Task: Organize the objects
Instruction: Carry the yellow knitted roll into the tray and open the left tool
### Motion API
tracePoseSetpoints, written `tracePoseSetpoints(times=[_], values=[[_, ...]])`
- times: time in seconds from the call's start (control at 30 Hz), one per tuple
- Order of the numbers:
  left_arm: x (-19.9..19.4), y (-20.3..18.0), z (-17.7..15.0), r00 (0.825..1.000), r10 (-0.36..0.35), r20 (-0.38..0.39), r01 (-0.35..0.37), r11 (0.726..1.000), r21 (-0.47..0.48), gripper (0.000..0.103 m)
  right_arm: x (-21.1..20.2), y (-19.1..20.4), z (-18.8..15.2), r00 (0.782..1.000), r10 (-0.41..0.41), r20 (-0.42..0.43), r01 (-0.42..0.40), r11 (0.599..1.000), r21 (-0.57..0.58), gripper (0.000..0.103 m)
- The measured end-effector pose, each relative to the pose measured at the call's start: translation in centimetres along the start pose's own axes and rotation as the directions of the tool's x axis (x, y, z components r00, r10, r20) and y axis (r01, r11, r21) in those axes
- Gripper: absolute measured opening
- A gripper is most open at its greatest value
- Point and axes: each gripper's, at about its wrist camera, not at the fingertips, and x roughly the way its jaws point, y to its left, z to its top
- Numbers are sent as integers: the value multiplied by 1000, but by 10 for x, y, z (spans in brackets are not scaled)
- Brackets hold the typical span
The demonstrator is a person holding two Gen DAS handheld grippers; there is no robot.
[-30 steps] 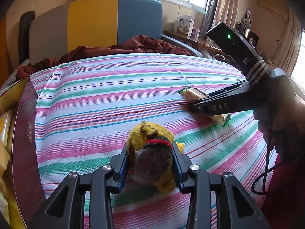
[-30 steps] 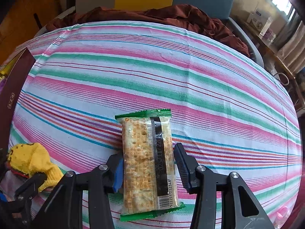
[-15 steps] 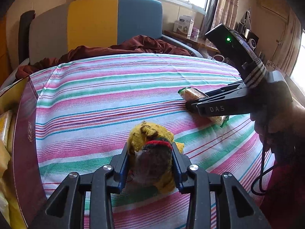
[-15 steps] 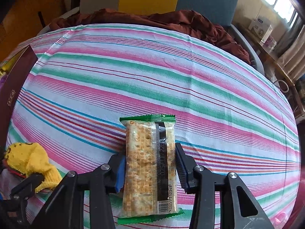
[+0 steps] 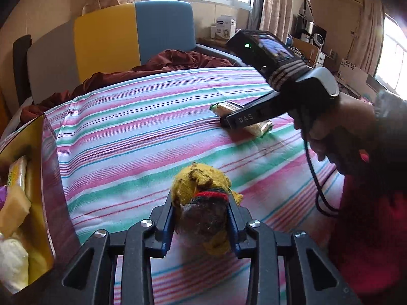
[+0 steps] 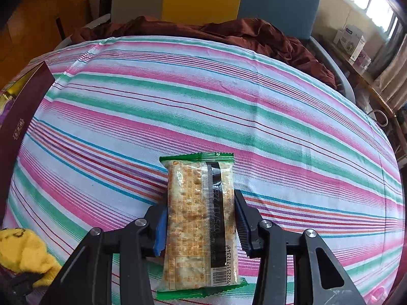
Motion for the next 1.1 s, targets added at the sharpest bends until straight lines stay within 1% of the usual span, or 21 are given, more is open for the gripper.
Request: tracePoseSetpoints(times=[0.2,0.37,0.47,0.57,0.63,0.7,0.77,0.8,0.87,0.9,0.97,1.1], values=[[-19,-3,-14,999,-33,-9,33,999,38,34,1,3,1,1000,-18,9,18,1000,-25,44],[-43,1,-13,997,-81,11,80,996,37,34,2,1,1,1000,-13,19,13,1000,-20,44],[-71,19,-4,992,-107,64,108,994,-13,34,3,-1,2,1000,-12,22,12,1000,-15,44],[-100,50,8,987,-97,128,109,989,-97,34,3,0,1,1000,-19,24,20,1000,-21,44],[-115,84,15,984,-82,155,112,974,-196,34,2,2,1,999,-27,24,27,999,-25,44],[-122,117,17,986,-41,159,87,951,-296,34,2,3,1,999,-37,26,38,999,-36,44],[-122,152,14,988,-17,156,79,914,-398,34,2,4,1,999,-45,26,46,998,-42,44],[-122,170,11,989,-3,151,72,889,-453,34,2,6,1,998,-53,27,54,997,-49,44],[-117,199,8,992,20,124,49,849,-527,34,1,10,1,997,-73,31,75,995,-70,44],[-113,206,6,993,30,114,38,839,-542,34,1,11,1,996,-80,32,82,994,-78,44],[-106,219,9,994,57,91,2,833,-553,34,1,12,1,996,-84,33,87,993,-83,44],[-87,231,25,994,87,58,-43,846,-531,34,0,11,0,996,-81,33,84,993,-87,44]])
